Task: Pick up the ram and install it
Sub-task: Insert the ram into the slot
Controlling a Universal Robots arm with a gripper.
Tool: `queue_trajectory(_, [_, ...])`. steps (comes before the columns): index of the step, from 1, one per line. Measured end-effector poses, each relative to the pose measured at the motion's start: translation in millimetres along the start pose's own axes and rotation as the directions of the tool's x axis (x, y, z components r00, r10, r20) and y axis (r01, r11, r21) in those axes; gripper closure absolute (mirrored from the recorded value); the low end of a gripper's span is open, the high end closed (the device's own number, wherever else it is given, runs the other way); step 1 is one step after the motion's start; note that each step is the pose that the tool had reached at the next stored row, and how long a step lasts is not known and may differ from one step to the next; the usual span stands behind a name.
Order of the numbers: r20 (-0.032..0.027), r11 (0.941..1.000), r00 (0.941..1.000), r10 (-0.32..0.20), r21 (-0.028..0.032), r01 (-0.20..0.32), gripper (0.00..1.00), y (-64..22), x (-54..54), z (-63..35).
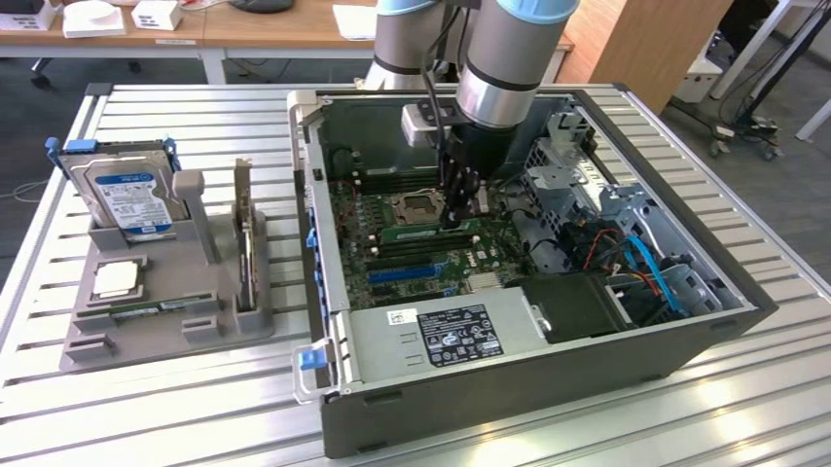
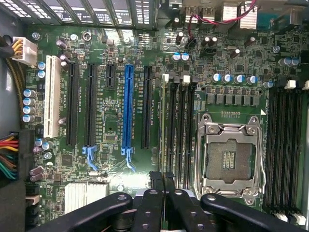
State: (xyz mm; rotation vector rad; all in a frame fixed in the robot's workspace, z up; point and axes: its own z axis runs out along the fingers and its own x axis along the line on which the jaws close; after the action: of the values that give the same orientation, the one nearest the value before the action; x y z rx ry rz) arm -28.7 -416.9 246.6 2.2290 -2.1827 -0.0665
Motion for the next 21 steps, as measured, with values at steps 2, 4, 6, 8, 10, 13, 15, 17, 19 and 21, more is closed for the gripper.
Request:
queue_trajectory(2, [0.0006,1.0,1.0,0.0,0.0003,0.0,0.89,-0.1,-0.1,0.7])
queue_trajectory(4, [0.0002,1.0,1.0,0.0,0.0001,0.0,0.89,-0.1,0.0,1.9])
queue_trajectory(6, [0.0002,1.0,1.0,0.0,0.0001,0.0,0.89,-0.2,0.0,3.2])
queue_trajectory(8, [0.0002,1.0,1.0,0.0,0.0,0.0,0.89,-0.2,0.1,4.3])
queue_trajectory(10, [0.0002,1.0,1.0,0.0,0.0001,0.0,0.89,-0.2,0.1,5.2])
queue_trajectory(13, [0.0,1.0,1.0,0.0,0.0,0.0,0.89,-0.2,0.1,5.4])
queue_trajectory(15, [0.0001,1.0,1.0,0.0,0.0,0.0,0.89,-0.3,0.1,5.5])
queue_trajectory(17, [0.0003,1.0,1.0,0.002,0.0001,-0.002,0.89,-0.2,0.1,5.5])
queue_trajectory(19, [0.0003,1.0,1.0,0.006,0.0002,-0.006,0.89,-0.3,0.1,5.6])
queue_trajectory(21, [0.0005,1.0,1.0,0.008,0.0002,-0.008,0.89,-0.3,0.1,5.6])
